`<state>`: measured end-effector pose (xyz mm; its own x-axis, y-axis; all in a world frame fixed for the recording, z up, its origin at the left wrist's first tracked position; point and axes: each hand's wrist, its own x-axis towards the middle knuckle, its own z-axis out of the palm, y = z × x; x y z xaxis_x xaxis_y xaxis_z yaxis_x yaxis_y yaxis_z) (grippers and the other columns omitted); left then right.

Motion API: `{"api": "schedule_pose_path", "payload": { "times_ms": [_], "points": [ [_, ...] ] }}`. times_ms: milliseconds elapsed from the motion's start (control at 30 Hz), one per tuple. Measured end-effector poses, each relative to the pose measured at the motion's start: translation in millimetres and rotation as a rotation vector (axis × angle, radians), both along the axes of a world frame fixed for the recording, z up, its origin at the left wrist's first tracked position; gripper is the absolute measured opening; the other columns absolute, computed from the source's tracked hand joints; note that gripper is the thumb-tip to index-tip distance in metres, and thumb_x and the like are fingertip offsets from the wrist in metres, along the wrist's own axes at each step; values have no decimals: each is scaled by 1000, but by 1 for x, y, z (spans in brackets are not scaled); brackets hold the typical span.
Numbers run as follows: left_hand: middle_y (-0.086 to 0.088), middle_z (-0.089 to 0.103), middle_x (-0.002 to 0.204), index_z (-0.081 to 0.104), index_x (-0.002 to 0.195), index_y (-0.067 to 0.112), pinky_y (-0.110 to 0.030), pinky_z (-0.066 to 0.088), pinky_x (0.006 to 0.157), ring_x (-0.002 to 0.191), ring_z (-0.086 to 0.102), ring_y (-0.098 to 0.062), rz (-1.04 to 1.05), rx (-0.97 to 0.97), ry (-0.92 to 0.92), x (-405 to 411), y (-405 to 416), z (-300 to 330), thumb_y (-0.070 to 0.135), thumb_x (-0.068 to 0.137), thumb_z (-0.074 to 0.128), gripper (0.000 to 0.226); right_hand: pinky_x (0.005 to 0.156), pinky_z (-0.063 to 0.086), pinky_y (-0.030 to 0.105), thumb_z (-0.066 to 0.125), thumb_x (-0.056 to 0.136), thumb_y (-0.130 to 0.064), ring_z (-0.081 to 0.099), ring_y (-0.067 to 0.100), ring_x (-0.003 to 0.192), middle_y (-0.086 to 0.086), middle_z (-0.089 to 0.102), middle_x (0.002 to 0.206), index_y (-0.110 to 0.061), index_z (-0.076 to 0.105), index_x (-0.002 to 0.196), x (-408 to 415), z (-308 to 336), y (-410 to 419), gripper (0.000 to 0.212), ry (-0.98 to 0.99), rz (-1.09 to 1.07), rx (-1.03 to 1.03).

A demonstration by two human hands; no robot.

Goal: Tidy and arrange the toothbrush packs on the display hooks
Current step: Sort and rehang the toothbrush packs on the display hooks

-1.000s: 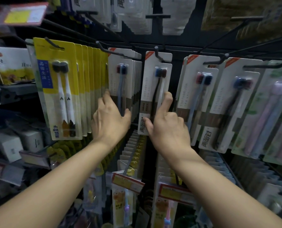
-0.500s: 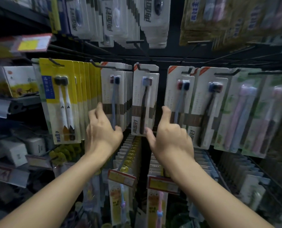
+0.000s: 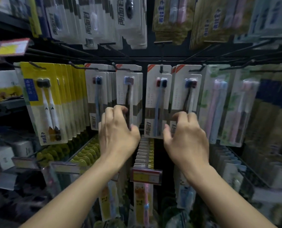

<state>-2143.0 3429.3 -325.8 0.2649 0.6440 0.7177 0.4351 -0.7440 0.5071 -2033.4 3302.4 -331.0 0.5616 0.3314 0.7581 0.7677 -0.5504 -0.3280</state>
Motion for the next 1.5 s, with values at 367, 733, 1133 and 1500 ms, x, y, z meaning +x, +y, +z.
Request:
{"api": "schedule_pose_path", "payload": {
  "times_ms": [367, 733, 1133, 1500],
  "points": [
    [-4, 41, 160, 28, 162, 19, -39, 34, 119, 147, 40, -25, -144, -193, 32, 57, -33, -7, 30, 91, 71, 84, 99, 45, 33, 69, 92, -28, 49, 26, 127, 9, 46, 138, -11, 42, 145, 39, -22, -28, 62, 125, 18, 147],
    [-8, 45, 144, 33, 149, 14, -34, 41, 100, 130, 51, -30, -218, -278, -72, 78, -33, -16, 30, 87, 78, 78, 101, 41, 29, 69, 93, -40, 51, 19, 135, 1, 49, 148, -19, 24, 157, 40, -22, -23, 81, 319, 115, 168],
    [15, 45, 114, 26, 152, 19, -18, 36, 87, 102, 49, -5, -496, -529, -193, 77, -29, -22, 19, 104, 62, 59, 85, 45, 31, 70, 95, -40, 63, 28, 114, 9, 64, 129, -20, 35, 149, 34, -19, -16, 68, 529, 157, 243],
    [29, 36, 108, 22, 140, 23, 10, 31, 68, 84, 49, 20, -485, -338, -211, 57, -44, -24, 22, 88, 83, 80, 88, 46, 33, 71, 94, -43, 63, 28, 119, 6, 52, 148, -19, 31, 151, 23, -23, -26, 74, 390, 129, 232]
  ]
}}
